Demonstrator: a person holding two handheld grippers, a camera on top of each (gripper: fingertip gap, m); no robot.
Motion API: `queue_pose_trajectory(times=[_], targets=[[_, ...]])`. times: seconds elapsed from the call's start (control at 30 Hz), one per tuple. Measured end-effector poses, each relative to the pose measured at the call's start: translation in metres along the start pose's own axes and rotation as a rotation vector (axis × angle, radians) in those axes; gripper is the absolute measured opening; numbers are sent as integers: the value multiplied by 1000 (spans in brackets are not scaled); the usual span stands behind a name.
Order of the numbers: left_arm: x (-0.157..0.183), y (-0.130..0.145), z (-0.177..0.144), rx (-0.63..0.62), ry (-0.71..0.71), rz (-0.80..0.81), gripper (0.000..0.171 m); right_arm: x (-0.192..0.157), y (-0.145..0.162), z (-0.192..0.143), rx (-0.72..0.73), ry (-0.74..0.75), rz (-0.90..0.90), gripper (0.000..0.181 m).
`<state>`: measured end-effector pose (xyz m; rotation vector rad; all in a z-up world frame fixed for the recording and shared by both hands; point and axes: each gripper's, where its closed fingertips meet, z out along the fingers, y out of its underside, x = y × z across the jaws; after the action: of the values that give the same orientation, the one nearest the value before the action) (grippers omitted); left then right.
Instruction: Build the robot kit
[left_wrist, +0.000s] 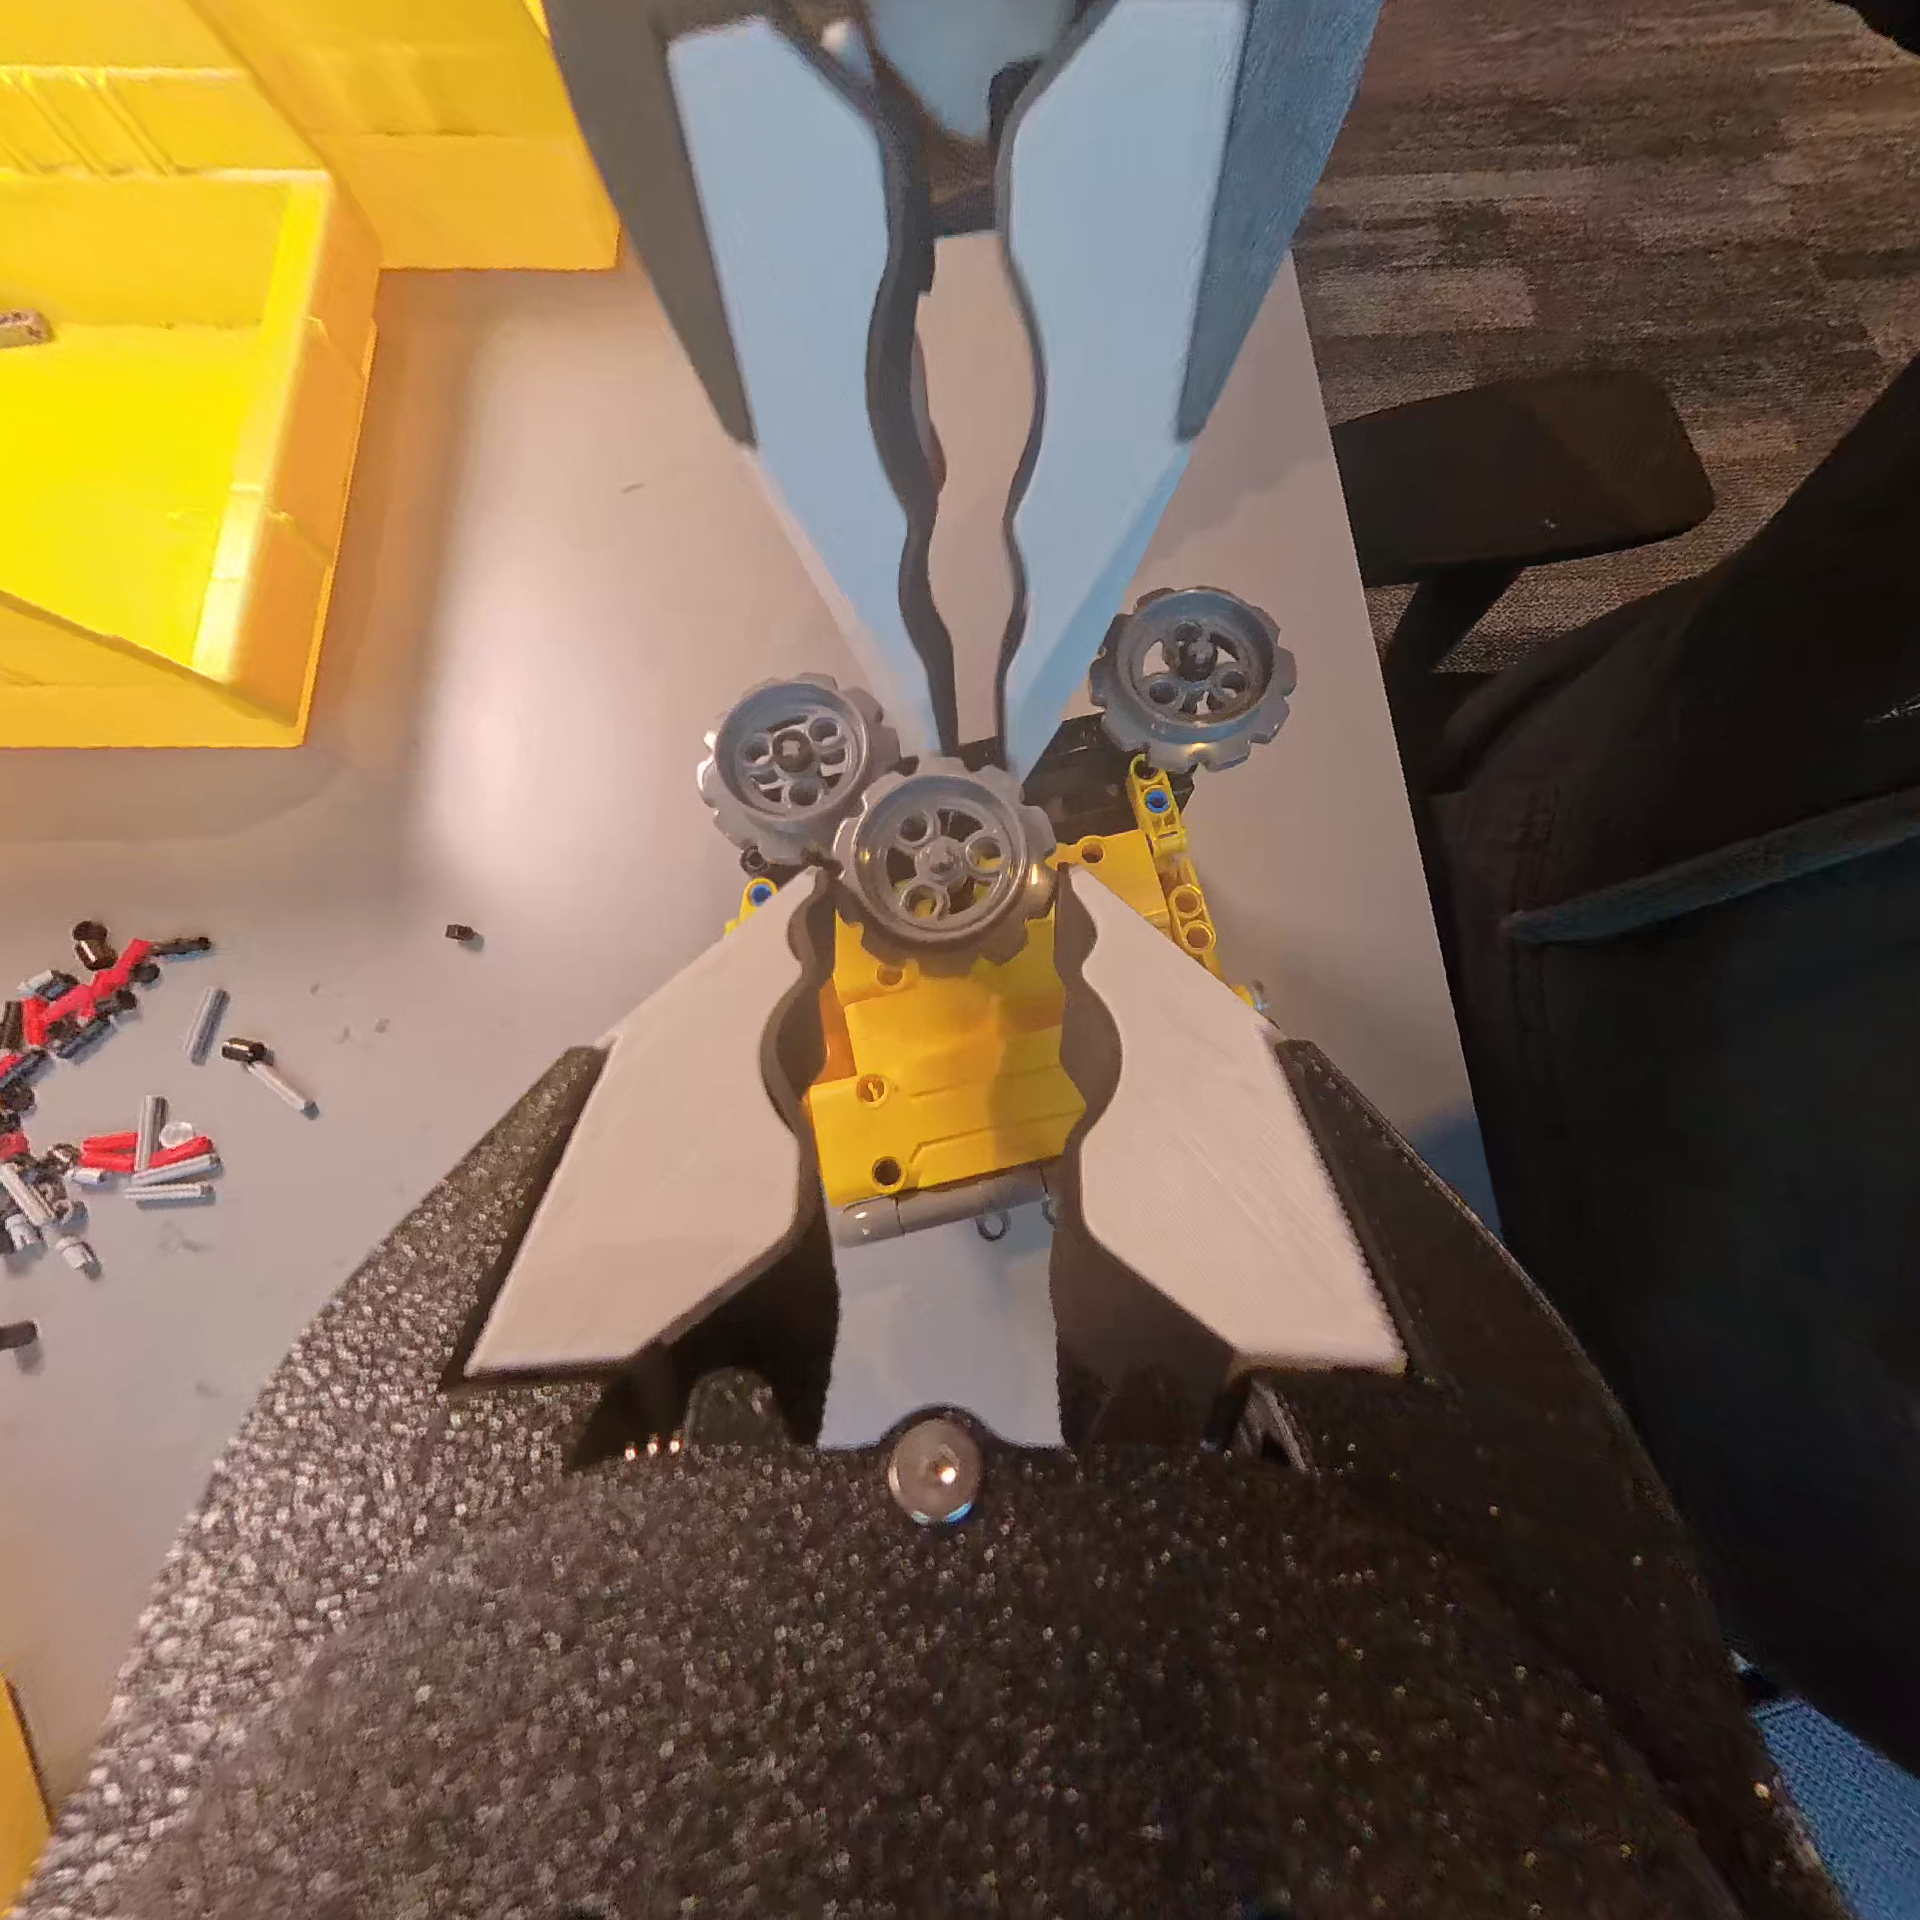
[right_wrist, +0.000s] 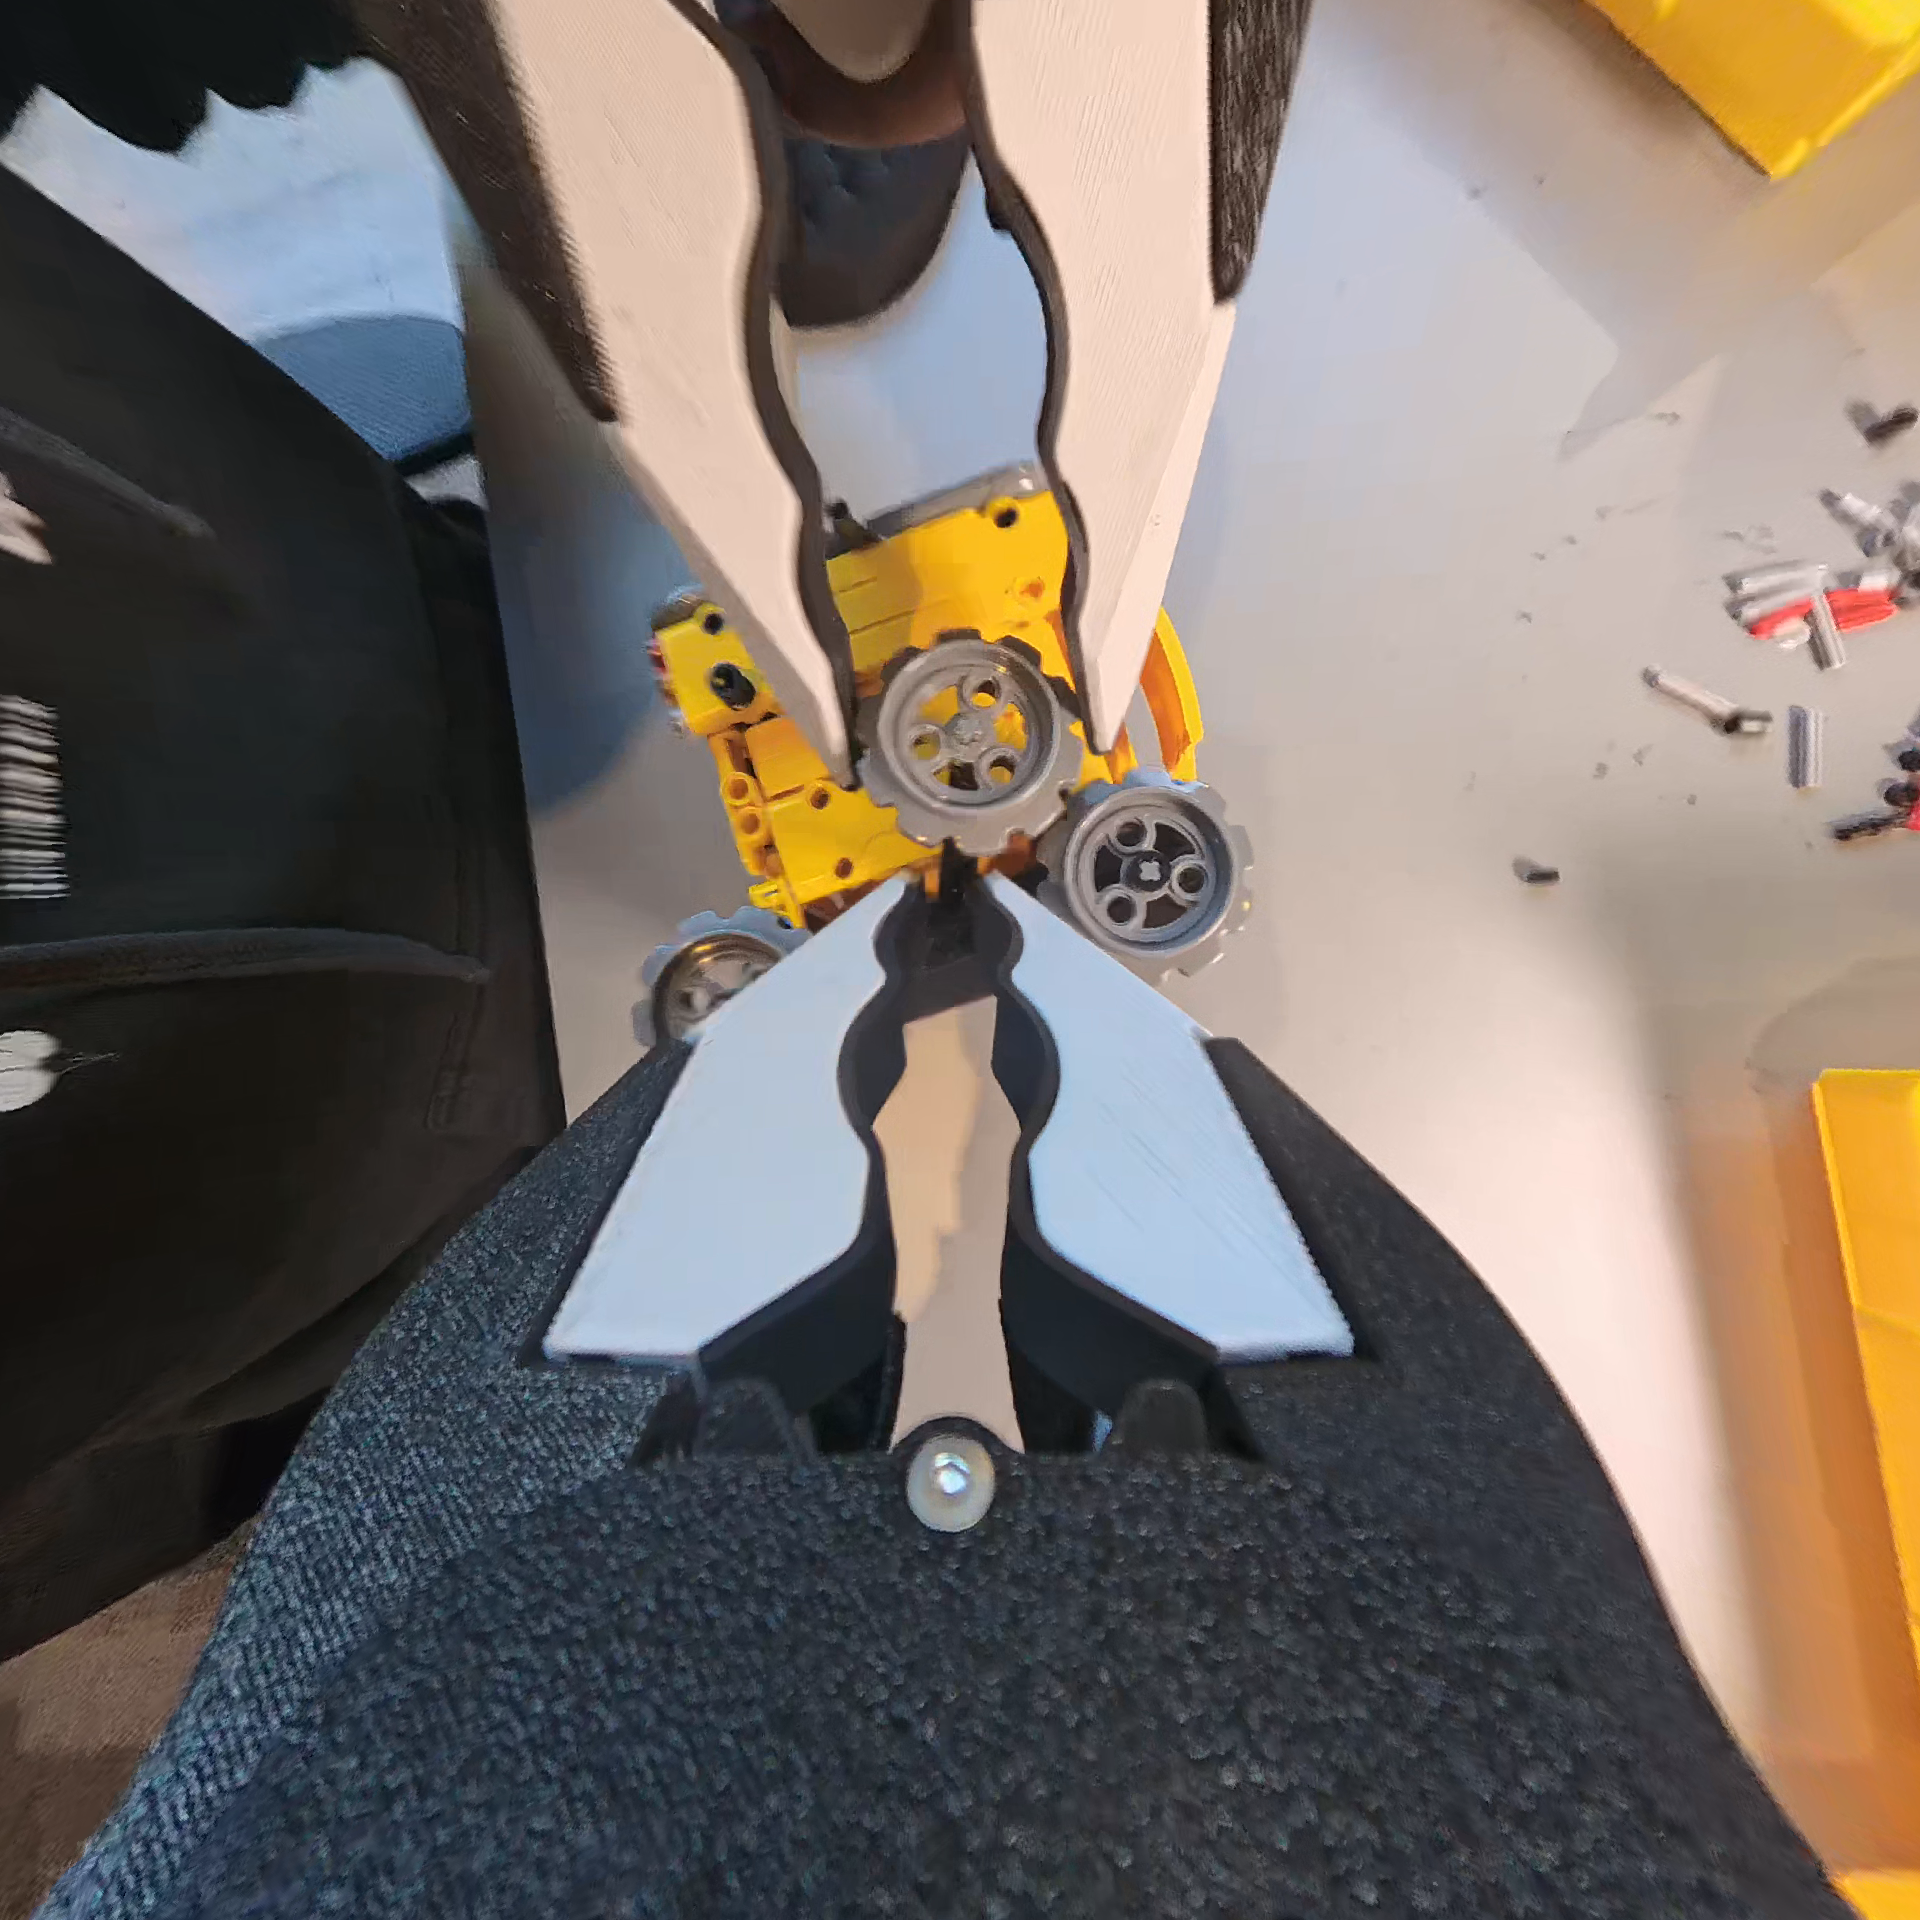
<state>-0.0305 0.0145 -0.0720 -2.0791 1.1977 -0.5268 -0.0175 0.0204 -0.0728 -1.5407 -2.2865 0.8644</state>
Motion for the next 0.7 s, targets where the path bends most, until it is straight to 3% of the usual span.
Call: queue_pose_trajectory(times=[0.03, 0.17, 0.3, 0.4, 0.53, 0.7], targets=[[0, 1, 0, -4, -6, -15, 40, -3, -3, -7, 48, -14, -5, 13], [-2, 1, 0, -24, -36, -56, 40, -13, 9, -34, 164, -70, -28, 21], [-4, 1, 0, -66, -81, -68, 40, -39, 31, -26, 207, -174, -15, 39], [-5, 2, 1, -88, -109, -90, 40, -48, 32, -15, 232, -143, -22, 37], [-5, 6, 0, -106, -138, -115, 40, -61, 26, -8, 287, -146, -10, 17], [-2, 10, -2, -110, -155, -130, 40, -57, 21, -21, 285, -101, -48, 20]])
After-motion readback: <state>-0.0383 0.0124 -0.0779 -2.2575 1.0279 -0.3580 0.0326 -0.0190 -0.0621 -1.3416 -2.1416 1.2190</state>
